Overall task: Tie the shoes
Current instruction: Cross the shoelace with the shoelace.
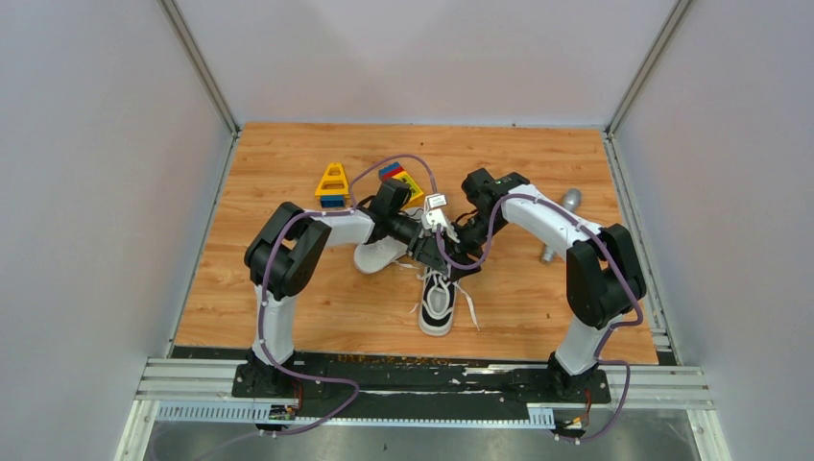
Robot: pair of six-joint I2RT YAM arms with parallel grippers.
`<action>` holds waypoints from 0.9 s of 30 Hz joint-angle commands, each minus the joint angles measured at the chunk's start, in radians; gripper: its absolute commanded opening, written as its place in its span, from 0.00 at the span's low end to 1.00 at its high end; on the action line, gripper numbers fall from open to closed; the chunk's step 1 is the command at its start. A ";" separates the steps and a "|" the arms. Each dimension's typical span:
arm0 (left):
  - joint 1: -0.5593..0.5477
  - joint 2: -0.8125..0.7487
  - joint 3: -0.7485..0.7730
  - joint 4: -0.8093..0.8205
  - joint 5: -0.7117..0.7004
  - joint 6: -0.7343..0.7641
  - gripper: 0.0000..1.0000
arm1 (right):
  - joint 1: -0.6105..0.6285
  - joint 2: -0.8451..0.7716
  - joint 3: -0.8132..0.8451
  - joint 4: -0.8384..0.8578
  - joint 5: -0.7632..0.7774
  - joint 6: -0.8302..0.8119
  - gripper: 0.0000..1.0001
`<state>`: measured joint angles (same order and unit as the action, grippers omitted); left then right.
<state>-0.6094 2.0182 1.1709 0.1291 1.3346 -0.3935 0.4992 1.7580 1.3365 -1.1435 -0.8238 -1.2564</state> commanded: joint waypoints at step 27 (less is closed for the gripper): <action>0.036 0.010 0.107 -0.156 0.021 0.142 0.00 | 0.014 -0.055 -0.086 0.213 0.021 0.138 0.01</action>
<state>-0.5900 2.0338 1.2205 -0.0120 1.3495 -0.2874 0.5030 1.7611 1.3037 -1.0515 -0.8021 -1.2087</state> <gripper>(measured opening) 0.007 0.054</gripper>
